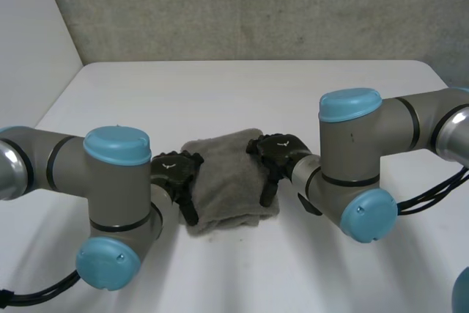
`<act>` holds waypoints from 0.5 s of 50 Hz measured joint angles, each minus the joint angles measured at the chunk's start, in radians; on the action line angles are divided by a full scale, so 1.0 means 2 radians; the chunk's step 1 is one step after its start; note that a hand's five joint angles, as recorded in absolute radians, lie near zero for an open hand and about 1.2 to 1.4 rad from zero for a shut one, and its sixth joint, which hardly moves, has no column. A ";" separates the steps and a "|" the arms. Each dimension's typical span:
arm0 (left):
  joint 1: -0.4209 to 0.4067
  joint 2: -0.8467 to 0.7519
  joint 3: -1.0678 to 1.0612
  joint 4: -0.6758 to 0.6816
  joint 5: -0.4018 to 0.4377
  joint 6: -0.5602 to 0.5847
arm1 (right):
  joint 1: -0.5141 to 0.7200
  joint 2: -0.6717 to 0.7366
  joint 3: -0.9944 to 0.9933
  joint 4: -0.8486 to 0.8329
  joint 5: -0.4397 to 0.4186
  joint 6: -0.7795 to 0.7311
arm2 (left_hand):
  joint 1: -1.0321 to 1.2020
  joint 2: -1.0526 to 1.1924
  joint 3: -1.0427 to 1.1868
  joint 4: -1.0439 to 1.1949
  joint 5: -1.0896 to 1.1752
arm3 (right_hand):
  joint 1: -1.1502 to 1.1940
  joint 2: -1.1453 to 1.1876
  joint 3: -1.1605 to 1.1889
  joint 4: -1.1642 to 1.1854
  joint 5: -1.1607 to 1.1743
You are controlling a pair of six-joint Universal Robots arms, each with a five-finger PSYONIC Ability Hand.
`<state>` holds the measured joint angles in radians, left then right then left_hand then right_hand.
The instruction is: Fold the towel.
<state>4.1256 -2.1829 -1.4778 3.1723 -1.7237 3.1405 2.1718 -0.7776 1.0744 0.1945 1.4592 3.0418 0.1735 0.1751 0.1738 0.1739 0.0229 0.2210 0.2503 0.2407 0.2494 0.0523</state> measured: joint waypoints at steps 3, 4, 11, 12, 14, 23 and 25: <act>0.000 0.002 -0.001 0.001 0.001 0.001 | 0.001 0.000 0.002 0.000 0.001 -0.011 | -0.001 0.000 0.000 0.000 0.000 | 0.000 0.000 0.000 0.000 0.000; 0.000 0.003 0.000 0.002 0.001 0.001 | 0.001 -0.001 0.003 0.000 0.001 -0.014 | -0.001 0.000 0.000 0.000 0.000 | 0.000 0.000 0.000 0.000 0.000; 0.000 0.035 0.011 0.002 0.003 0.002 | 0.000 -0.055 0.019 -0.008 -0.001 -0.014 | -0.001 -0.004 -0.003 -0.002 0.000 | 0.000 0.000 0.000 0.000 0.000; 0.000 0.041 0.013 0.001 0.003 0.002 | 0.000 -0.063 0.020 -0.009 -0.001 -0.013 | -0.001 -0.004 -0.003 -0.003 0.000 | 0.000 0.000 0.000 0.000 0.000; 0.000 0.066 0.020 0.000 0.003 0.002 | -0.002 -0.095 0.028 -0.017 0.000 -0.010 | -0.001 -0.005 -0.004 -0.004 0.000 | 0.000 0.000 0.000 0.000 0.000; 0.016 0.184 0.060 -0.023 0.000 0.002 | -0.032 -0.234 0.056 -0.040 0.068 -0.010 | -0.002 -0.006 -0.005 -0.004 0.000 | 0.000 0.000 0.000 0.000 0.000; 0.029 0.215 0.069 -0.041 0.000 0.002 | -0.047 -0.266 0.063 -0.038 0.090 -0.012 | -0.002 -0.006 -0.005 -0.005 0.000 | 0.000 0.000 0.000 0.000 0.000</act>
<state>4.1837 -1.7530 -1.3403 3.0901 -1.7247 3.1448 2.0783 -1.3100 1.1996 0.1178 1.6397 3.0181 0.1688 0.1632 0.1645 0.1644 0.0225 0.2209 0.2503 0.2407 0.2494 0.0523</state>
